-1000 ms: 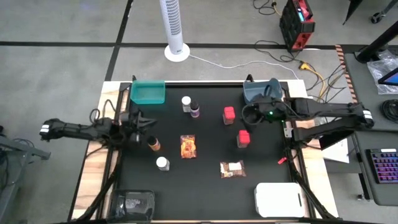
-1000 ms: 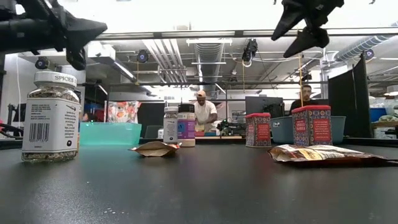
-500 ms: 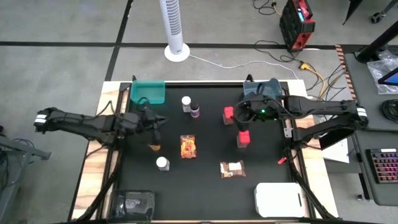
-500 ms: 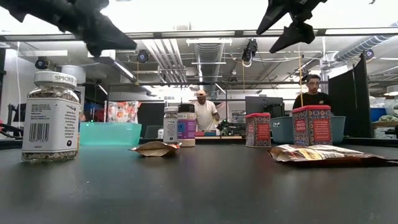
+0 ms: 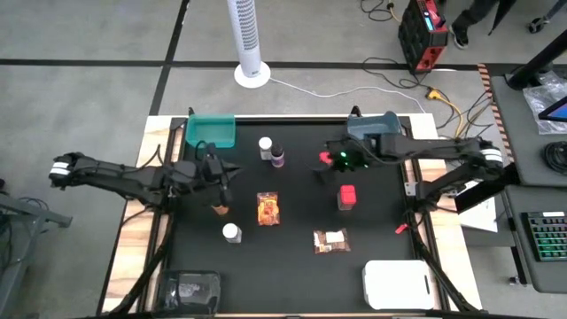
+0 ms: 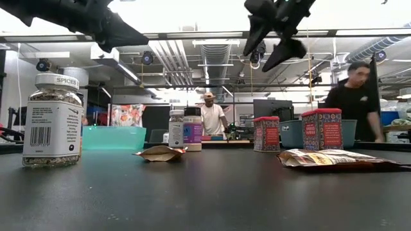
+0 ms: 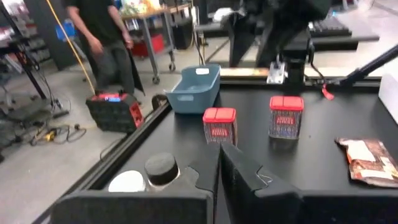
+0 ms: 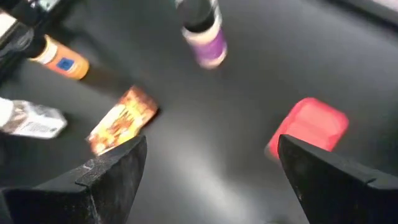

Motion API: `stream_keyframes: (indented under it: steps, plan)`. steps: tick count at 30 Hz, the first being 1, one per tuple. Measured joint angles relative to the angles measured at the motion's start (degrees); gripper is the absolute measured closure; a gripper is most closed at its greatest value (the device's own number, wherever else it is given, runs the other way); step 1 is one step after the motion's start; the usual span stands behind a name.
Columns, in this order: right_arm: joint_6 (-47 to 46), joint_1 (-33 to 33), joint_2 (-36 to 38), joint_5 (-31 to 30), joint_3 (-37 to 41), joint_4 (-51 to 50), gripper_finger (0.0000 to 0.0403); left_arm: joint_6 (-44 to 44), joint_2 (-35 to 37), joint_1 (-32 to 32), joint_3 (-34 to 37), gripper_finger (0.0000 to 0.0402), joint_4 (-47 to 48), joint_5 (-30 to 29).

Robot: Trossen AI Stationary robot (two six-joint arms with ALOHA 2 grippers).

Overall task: Sort spices by type
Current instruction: Put the top red seasoning can into the dark blue bin

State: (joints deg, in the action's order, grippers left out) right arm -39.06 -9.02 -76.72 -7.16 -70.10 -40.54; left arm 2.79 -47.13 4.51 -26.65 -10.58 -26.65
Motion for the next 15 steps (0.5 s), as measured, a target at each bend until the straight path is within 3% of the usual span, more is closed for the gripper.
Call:
stream_keyframes:
  steps: [3,8,15]
  plan:
    - [-0.9,-2.9,-4.0,4.4,-2.9,-1.9,0.0048,1.1,0.9,0.0,2.3,0.0402,-3.9,0.0]
    - [-0.6,-7.7,-11.1,4.1,-8.1,-12.2,0.0048,3.2,3.1,0.0,3.1,0.0402,-4.8,0.0]
    - [-0.7,-11.2,-16.9,4.0,-9.0,-14.9,0.0048,2.8,5.0,0.0,2.5,0.0402,-4.8,0.1]
